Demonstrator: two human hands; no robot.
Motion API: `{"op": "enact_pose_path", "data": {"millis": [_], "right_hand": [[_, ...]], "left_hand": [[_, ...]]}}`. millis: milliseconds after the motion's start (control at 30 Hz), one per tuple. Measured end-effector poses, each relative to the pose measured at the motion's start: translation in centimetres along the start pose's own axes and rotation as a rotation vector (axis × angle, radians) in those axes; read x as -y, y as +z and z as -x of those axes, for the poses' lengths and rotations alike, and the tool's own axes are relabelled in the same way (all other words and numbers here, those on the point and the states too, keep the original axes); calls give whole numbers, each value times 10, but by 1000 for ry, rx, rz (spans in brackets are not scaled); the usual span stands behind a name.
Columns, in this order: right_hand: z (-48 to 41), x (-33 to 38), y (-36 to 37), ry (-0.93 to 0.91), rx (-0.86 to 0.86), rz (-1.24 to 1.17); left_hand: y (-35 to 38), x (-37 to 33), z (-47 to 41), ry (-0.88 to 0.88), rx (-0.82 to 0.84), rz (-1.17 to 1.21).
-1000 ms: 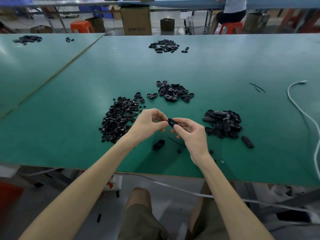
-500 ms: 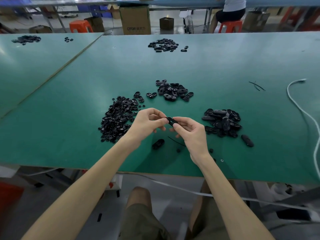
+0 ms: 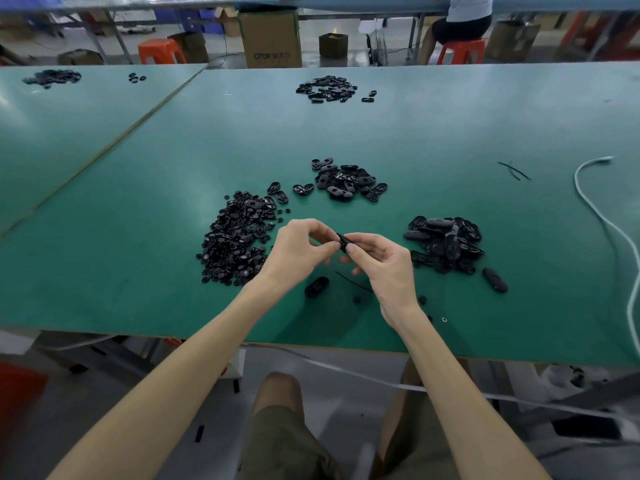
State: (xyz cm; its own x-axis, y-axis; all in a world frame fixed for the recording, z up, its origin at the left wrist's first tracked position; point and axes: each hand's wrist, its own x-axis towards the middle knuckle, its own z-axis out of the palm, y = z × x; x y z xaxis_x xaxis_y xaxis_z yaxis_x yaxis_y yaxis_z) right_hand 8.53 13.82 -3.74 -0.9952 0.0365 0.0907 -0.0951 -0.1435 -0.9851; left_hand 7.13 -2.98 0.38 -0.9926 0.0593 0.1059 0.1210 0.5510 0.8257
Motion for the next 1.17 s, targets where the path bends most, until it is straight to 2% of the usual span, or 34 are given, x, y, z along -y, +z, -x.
{"op": "enact_pose_path", "data": {"millis": [167,767,1000,1100,1167], "right_hand": [[0,0,0,-7,7,14],[-1,-1,-2,-8,6,-2],[-1,-1,-2,-3,23,-1],[-1,-1,-1,1,18,-8],[-1,-1,-1,4,15,-19]], "left_hand": [[0,1,-2,-1,-15,-50],[-1,0,-6,-49,31,-6],[0,5,-8,-57,-14,13],[-1,8,-8,-100,-22,91],[-1,9,-6,-123,44,232]]}}
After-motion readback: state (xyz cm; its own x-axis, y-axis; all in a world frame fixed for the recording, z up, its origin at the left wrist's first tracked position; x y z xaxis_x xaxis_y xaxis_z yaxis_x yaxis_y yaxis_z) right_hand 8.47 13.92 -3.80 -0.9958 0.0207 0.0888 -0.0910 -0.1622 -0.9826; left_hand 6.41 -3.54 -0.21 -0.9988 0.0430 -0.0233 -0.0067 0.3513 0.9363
